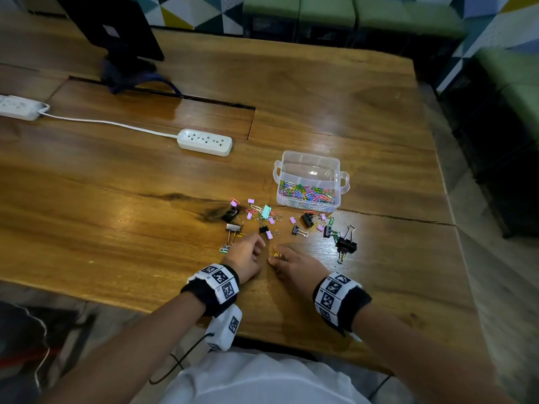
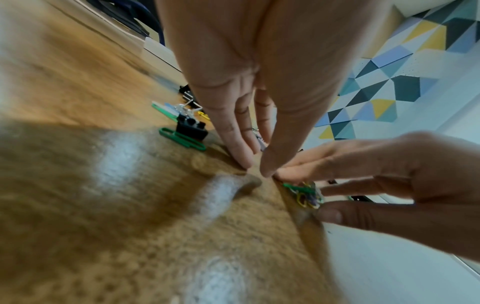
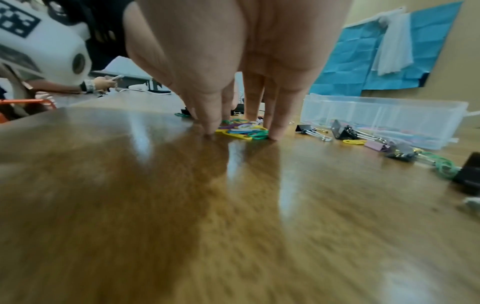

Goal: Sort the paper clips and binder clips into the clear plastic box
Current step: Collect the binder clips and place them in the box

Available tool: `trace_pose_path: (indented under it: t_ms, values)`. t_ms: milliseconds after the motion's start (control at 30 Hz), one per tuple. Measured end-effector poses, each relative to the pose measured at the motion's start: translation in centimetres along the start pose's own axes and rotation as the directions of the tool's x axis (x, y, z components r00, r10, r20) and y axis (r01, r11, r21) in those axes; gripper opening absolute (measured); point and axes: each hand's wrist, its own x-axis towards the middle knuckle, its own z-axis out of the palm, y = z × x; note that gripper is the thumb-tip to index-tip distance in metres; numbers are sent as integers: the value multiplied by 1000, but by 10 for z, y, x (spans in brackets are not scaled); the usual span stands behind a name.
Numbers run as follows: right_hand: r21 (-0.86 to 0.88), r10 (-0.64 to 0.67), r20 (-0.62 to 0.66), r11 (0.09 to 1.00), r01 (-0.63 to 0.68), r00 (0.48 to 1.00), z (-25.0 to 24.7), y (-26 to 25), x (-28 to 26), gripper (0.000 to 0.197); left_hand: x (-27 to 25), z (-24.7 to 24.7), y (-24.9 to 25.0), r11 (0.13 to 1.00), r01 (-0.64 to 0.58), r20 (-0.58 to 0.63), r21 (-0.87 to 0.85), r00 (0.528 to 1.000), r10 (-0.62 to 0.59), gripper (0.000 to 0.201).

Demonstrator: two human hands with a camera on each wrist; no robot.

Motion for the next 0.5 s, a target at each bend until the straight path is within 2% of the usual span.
trace_pose_path:
  t_ms: [100, 200, 367, 500]
  values:
    - [11, -86, -46, 996, 86, 995, 1, 8, -7, 42, -2, 1, 0, 999, 6, 37, 33, 999, -8, 36]
    - [32, -89, -82, 995, 92, 993, -1, 10, -9, 38, -4, 3, 3, 992, -48, 85, 119, 996, 38, 36]
    - [256, 56, -52, 966, -41, 997, -9, 11, -2, 23, -8, 5, 8, 978, -88, 119, 189, 991, 66, 37]
    - [336, 158, -1, 930, -148, 987, -19, 15, 6, 19, -7, 9, 12, 976, -78, 134, 201, 990, 51, 38]
